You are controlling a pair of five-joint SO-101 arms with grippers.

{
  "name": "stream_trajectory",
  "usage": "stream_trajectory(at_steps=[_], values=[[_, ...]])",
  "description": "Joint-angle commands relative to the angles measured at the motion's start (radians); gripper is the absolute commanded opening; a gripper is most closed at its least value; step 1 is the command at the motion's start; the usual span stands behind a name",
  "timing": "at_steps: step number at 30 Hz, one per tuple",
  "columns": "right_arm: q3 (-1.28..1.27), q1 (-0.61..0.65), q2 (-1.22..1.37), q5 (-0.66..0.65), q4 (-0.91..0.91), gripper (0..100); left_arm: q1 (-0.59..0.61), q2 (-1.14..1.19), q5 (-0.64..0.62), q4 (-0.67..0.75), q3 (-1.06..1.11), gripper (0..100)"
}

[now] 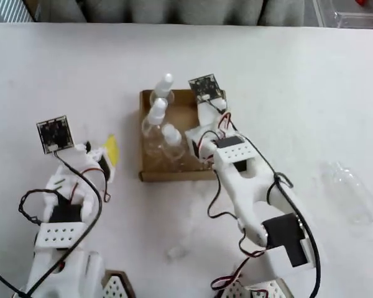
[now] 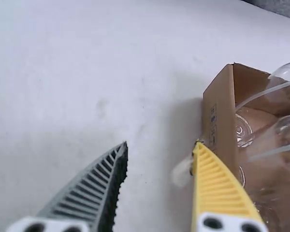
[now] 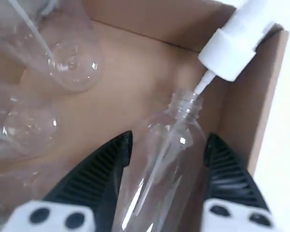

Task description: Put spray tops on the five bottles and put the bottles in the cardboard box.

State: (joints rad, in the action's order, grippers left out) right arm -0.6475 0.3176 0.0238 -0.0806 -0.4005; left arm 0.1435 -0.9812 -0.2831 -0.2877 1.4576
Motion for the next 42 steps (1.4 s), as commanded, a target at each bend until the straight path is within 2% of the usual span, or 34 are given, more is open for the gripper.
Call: stream_trajectory(at_steps=[1, 18, 28, 33, 39, 42], values=[[0.028, -0.022, 0.004, 0.005, -0.005, 21.1, 0.008, -0.035, -0.006, 0.012, 0.000, 21], [0.032, -0.021, 0.008, 0.000, -0.007, 21.1, 0.008, -0.035, -0.006, 0.012, 0.000, 21], [0.321, -0.030, 0.216, 0.000, -0.302, 21.0, 0.008, -0.035, -0.006, 0.012, 0.000, 21], [0.364, -0.030, 0.246, 0.002, -0.344, 20.6, 0.008, -0.035, -0.006, 0.012, 0.000, 21], [0.368, -0.030, 0.245, 0.003, -0.344, 6.8, 0.008, -0.035, -0.006, 0.012, 0.000, 21], [0.370, -0.030, 0.245, 0.003, -0.344, 3.0, 0.008, -0.035, -0.006, 0.012, 0.000, 21]])
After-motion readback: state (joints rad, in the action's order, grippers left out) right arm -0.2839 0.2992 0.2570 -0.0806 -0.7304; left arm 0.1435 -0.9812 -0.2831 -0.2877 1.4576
